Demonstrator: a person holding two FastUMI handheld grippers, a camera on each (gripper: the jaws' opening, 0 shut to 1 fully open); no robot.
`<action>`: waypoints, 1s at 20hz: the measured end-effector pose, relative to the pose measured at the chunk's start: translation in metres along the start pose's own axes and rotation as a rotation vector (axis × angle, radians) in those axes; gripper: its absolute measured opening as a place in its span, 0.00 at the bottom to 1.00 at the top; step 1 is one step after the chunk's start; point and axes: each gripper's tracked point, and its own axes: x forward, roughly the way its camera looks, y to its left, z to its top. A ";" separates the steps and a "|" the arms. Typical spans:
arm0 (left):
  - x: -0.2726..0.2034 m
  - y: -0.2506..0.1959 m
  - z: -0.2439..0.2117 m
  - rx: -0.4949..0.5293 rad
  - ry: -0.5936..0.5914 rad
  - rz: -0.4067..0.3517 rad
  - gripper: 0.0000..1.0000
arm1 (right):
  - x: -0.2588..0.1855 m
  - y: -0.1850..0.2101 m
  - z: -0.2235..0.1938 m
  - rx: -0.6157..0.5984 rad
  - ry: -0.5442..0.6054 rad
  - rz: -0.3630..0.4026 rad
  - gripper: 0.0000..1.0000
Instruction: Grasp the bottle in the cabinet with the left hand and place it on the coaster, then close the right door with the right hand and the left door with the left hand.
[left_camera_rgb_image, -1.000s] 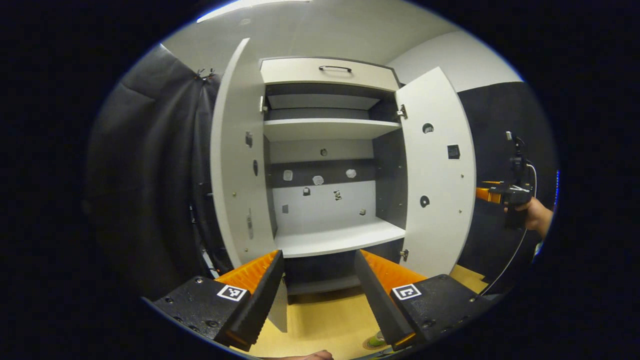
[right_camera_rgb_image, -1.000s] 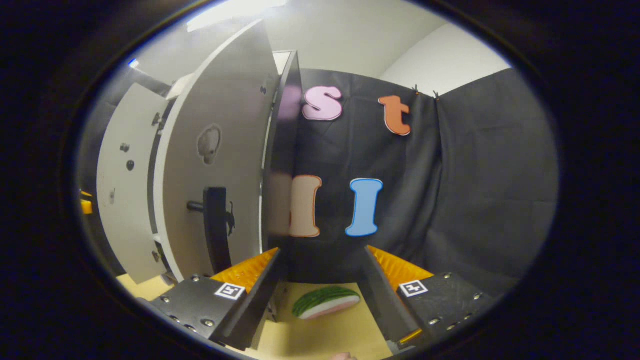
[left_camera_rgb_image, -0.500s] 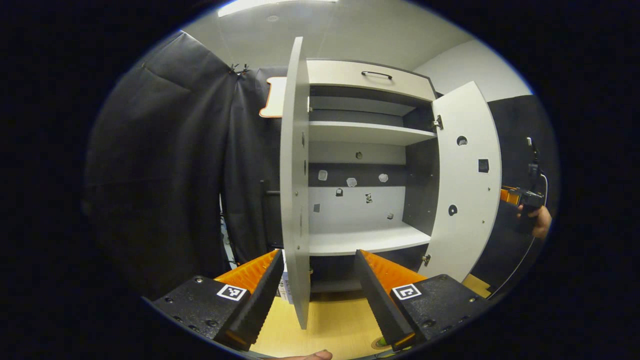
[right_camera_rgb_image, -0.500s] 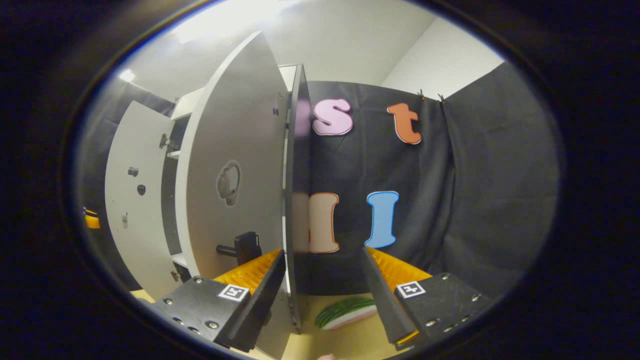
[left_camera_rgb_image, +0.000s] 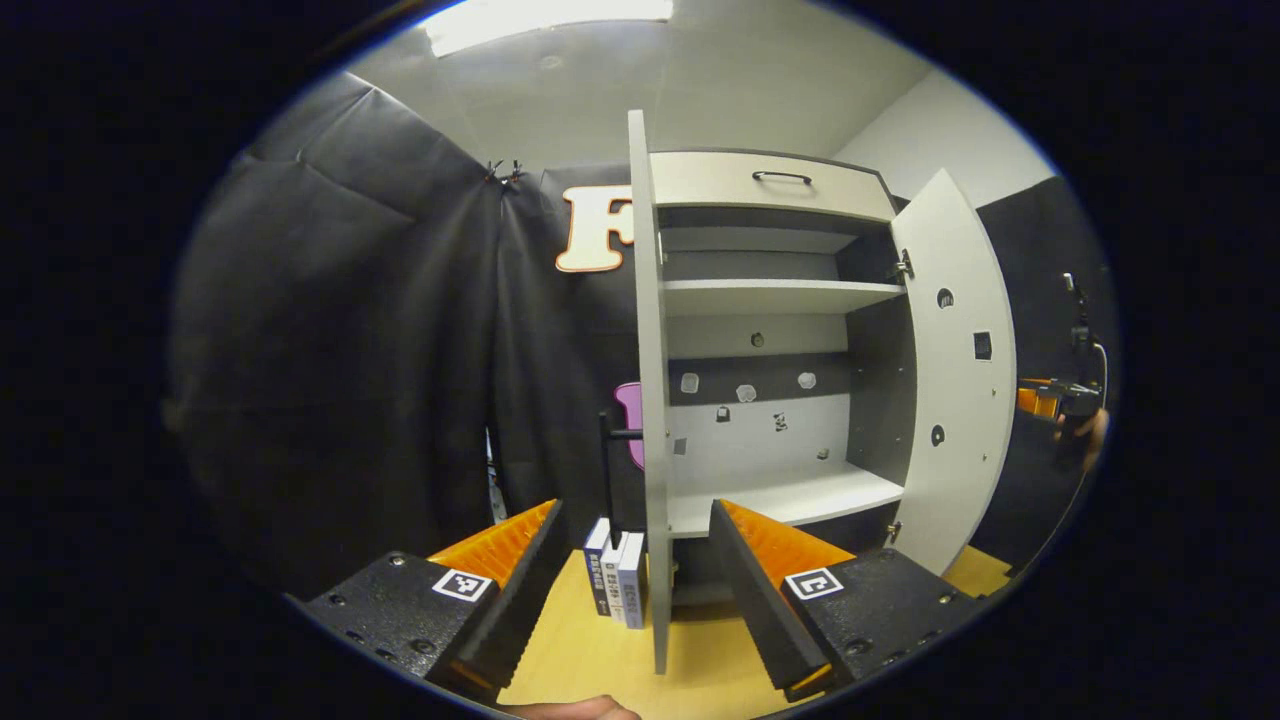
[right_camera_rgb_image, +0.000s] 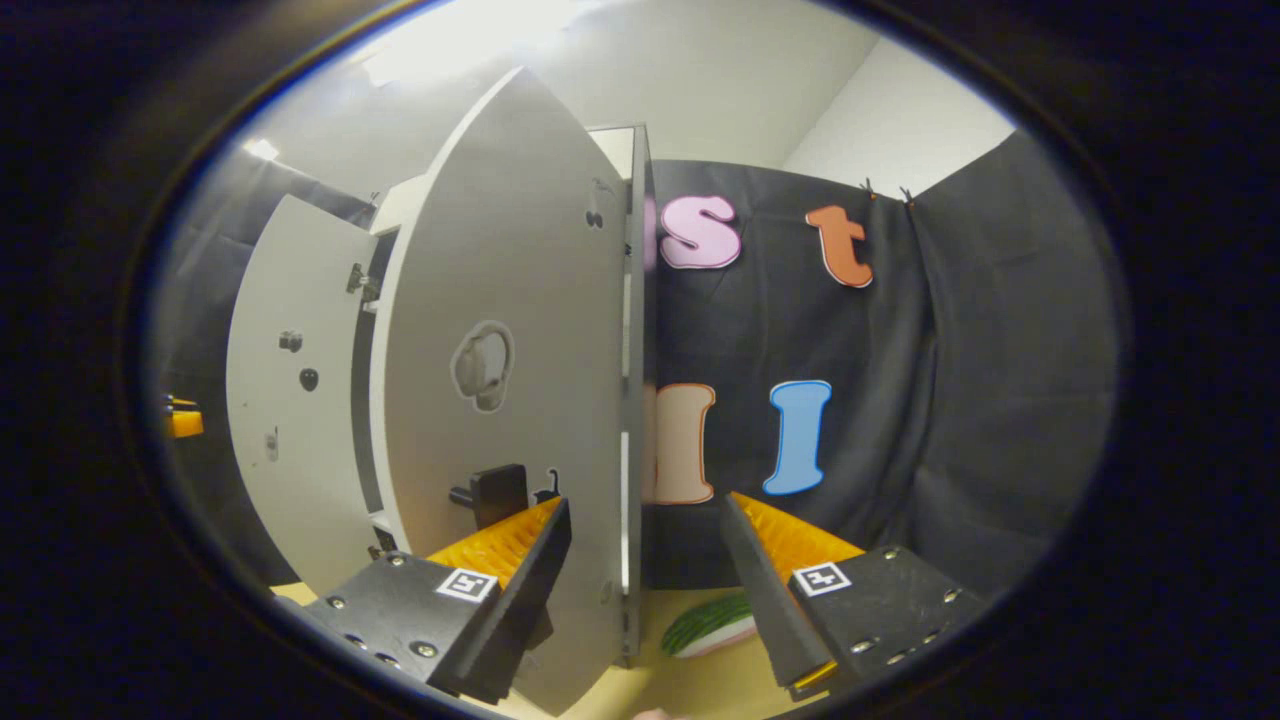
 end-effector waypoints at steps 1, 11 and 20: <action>-0.001 0.003 0.006 -0.007 -0.012 0.002 0.93 | -0.001 0.002 0.001 -0.006 -0.005 -0.007 0.92; 0.010 0.042 -0.005 -0.037 0.038 0.019 0.93 | 0.009 0.039 0.000 0.003 0.002 0.012 0.92; 0.029 0.064 -0.018 -0.068 0.064 0.026 0.93 | 0.028 0.089 -0.010 -0.032 0.020 0.095 0.92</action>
